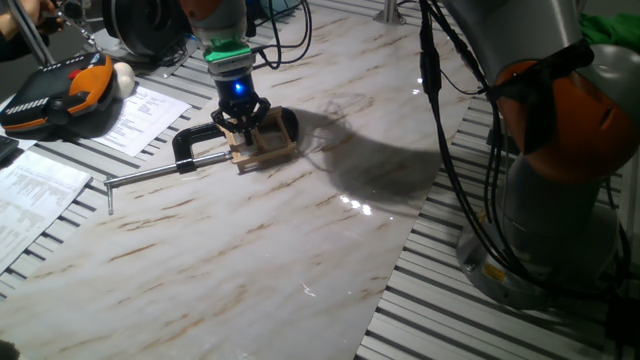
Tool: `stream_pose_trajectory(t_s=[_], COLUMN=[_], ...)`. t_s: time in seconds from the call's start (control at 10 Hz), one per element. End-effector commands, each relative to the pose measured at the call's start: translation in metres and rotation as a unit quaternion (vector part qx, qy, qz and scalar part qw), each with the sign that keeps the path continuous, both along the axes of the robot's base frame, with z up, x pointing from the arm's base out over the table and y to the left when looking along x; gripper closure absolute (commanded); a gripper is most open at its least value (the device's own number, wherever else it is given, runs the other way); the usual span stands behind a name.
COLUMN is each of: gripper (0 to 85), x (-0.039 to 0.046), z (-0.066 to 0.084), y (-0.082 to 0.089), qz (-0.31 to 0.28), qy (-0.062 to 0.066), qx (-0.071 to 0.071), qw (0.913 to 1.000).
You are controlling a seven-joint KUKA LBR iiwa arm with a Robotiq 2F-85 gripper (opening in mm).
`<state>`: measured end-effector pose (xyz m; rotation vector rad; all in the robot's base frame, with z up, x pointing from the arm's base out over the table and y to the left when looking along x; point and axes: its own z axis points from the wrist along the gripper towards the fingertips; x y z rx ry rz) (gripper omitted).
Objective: Open a sliding window
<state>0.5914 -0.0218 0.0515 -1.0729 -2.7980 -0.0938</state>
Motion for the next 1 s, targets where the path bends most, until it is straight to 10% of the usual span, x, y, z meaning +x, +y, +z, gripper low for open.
stream_pose_trajectory(t_s=[0.0,0.3,0.9], gripper=[85.0,85.0,85.0], x=[-0.0002,0.0,-0.0007], z=[-0.0003,0.0001,-0.0012], y=[0.0007,0.0007,-0.0002], qz=[0.0,-0.007,-0.014], qy=[-0.002,-0.027,-0.025], qx=[0.001,0.01,0.008], qw=[1.0,0.9996,0.9996])
